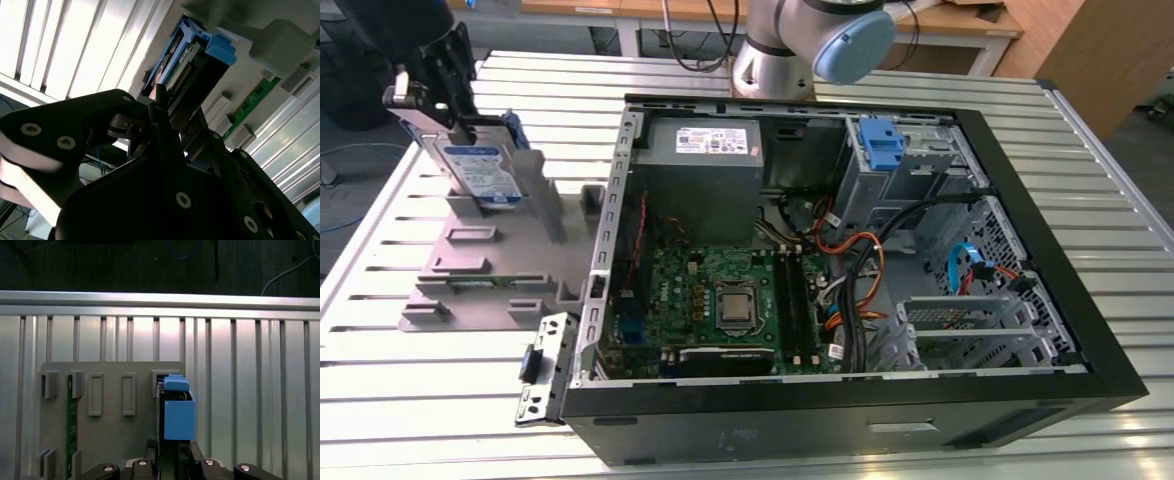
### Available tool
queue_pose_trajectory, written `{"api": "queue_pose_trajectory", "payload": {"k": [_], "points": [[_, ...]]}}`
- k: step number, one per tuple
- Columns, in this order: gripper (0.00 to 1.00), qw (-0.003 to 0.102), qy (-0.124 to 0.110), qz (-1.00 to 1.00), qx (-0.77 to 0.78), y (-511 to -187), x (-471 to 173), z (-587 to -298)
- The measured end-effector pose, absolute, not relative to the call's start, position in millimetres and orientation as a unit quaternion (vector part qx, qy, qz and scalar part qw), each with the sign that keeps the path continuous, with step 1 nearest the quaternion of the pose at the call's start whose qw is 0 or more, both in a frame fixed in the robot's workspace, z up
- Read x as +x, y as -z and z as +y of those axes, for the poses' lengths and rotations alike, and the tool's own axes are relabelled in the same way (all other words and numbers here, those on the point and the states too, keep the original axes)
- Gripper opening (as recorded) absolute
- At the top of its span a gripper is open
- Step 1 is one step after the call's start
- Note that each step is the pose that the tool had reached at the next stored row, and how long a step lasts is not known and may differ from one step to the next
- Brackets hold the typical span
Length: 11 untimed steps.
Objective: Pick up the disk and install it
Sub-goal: 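Pick up the disk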
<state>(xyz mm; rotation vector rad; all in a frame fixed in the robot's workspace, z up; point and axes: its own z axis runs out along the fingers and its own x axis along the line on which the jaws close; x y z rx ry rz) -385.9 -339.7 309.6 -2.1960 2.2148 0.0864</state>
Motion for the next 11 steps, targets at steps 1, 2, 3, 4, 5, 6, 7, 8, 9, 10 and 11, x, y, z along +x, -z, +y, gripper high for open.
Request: {"api": "queue_pose_trajectory", "payload": {"k": [1, 2, 3, 4, 5, 6, 7, 8, 9, 10, 11], "points": [[0.35, 0.008, -0.025, 0.71, -0.704, -309.5, -385.9, -339.4], [0.35, 0.006, -0.023, 0.71, -0.704, -309.6, -385.9, -339.1], [0.35, 0.005, -0.022, 0.71, -0.704, -309.6, -385.8, -338.7], [0.35, 0.004, -0.021, 0.71, -0.704, -309.6, -385.9, -338.3], [0.35, 0.004, -0.02, 0.71, -0.704, -309.5, -385.9, -338.2], [0.35, 0.004, -0.02, 0.71, -0.704, -309.5, -385.8, -338.3], [0.35, 0.004, -0.02, 0.71, -0.704, -309.5, -385.9, -338.2], [0.35, 0.004, -0.02, 0.71, -0.704, -309.5, -385.9, -338.2], [0.35, 0.004, -0.02, 0.71, -0.704, -309.7, -385.8, -338.2], [0.35, 0.003, -0.02, 0.71, -0.704, -310.9, -385.8, -338.2], [0.35, 0.004, -0.02, 0.71, -0.704, -312.3, -385.8, -338.1]]}}
